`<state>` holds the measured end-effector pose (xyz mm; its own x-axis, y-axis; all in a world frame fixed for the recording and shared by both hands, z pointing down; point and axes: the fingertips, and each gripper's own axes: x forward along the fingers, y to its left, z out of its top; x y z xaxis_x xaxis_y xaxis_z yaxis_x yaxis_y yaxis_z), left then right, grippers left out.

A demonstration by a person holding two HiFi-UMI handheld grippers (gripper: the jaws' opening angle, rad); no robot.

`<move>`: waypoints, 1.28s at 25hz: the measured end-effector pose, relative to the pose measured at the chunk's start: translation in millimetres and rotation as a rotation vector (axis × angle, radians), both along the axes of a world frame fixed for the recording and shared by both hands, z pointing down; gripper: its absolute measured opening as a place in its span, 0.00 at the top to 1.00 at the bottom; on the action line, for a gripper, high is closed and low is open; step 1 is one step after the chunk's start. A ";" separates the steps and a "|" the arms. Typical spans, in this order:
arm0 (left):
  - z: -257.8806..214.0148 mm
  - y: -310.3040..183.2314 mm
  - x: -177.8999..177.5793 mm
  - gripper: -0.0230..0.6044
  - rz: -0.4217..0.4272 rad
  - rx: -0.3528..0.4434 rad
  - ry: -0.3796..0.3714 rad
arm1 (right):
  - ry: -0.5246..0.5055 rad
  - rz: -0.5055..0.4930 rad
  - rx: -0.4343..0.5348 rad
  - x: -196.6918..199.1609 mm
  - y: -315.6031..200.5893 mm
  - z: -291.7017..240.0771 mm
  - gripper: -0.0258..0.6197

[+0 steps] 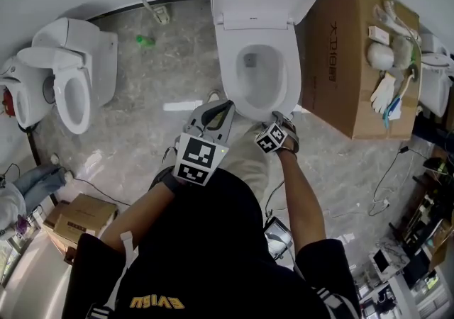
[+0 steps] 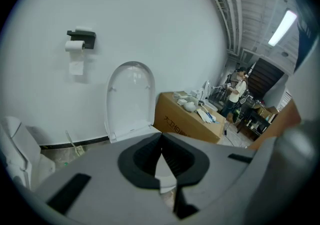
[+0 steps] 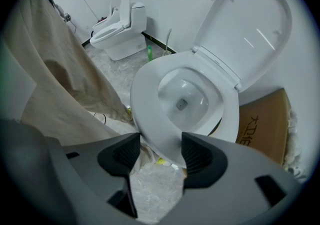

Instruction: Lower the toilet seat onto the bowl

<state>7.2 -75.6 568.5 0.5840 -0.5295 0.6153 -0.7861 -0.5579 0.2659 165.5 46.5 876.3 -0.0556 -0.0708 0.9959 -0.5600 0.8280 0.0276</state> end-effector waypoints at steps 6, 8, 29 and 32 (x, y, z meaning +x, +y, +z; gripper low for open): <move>5.1 3.4 4.1 0.95 0.013 -0.015 -0.021 | -0.045 0.102 -0.061 -4.8 4.9 14.5 0.57; 7.4 5.4 5.4 0.95 0.016 -0.021 -0.028 | -0.053 0.114 -0.070 -5.2 6.9 19.1 0.57; 38.4 20.0 16.5 0.95 0.030 -0.074 -0.101 | -0.201 0.479 -0.156 3.6 7.1 68.8 0.67; 43.6 32.1 18.0 0.94 0.029 -0.096 -0.109 | -0.214 0.528 -0.161 7.9 6.8 78.3 0.67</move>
